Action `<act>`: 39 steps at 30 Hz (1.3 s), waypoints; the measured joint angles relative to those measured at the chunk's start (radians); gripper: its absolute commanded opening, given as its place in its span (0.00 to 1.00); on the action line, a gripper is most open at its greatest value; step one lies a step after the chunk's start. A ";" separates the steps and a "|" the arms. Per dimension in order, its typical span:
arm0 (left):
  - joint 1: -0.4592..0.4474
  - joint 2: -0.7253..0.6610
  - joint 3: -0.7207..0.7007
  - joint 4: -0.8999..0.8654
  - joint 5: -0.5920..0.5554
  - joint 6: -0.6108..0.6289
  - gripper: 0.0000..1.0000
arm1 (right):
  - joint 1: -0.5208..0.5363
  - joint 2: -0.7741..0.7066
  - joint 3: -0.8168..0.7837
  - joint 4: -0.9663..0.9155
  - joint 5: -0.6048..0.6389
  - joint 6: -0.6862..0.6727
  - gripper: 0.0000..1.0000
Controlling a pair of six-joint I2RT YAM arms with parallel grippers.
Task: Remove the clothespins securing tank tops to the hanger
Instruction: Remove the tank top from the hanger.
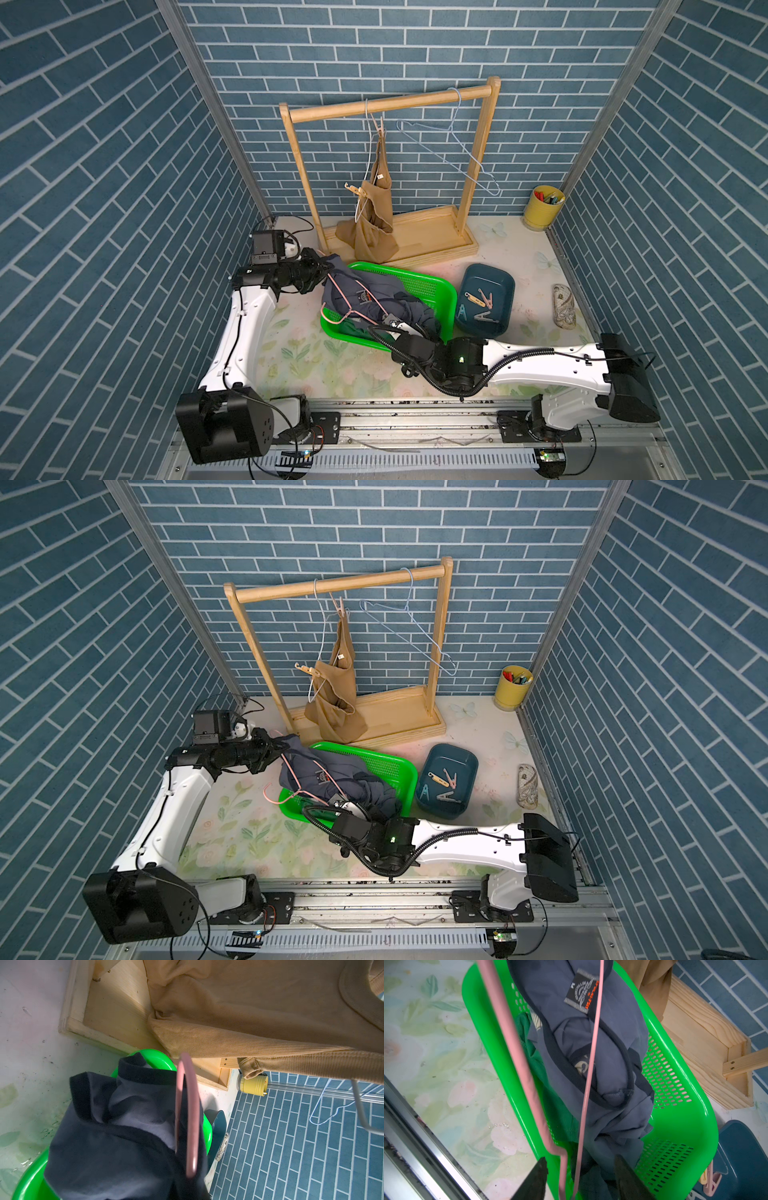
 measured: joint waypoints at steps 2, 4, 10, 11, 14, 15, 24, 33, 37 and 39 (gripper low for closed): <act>0.000 -0.007 0.000 0.001 0.000 -0.003 0.00 | -0.006 0.006 -0.024 0.008 -0.008 0.000 0.29; 0.000 -0.018 -0.005 0.005 0.002 -0.010 0.00 | -0.019 0.019 -0.031 0.016 -0.014 -0.011 0.10; -0.005 -0.053 -0.041 0.036 0.005 -0.044 0.00 | -0.047 0.028 -0.039 0.035 -0.039 -0.031 0.00; -0.013 -0.057 -0.046 0.041 0.003 -0.048 0.00 | -0.047 0.024 -0.045 0.033 -0.043 -0.031 0.00; -0.068 -0.064 -0.051 0.060 -0.018 -0.063 0.04 | -0.052 -0.014 -0.069 0.005 -0.058 -0.029 0.00; -0.091 -0.063 -0.051 0.071 -0.024 -0.065 0.08 | -0.052 -0.040 -0.078 -0.012 -0.068 -0.024 0.00; -0.212 -0.015 -0.047 0.099 -0.048 -0.018 0.45 | -0.059 -0.301 -0.058 -0.290 -0.212 0.131 0.00; -0.212 0.048 -0.040 0.097 -0.135 0.116 0.65 | -0.056 -0.335 0.150 -0.682 -0.295 0.346 0.00; -0.214 0.046 -0.039 0.089 -0.198 0.178 0.67 | -0.057 -0.377 0.224 -0.833 -0.267 0.478 0.00; -0.214 0.047 -0.040 0.090 -0.229 0.204 0.66 | -0.060 -0.390 0.280 -0.917 -0.246 0.536 0.00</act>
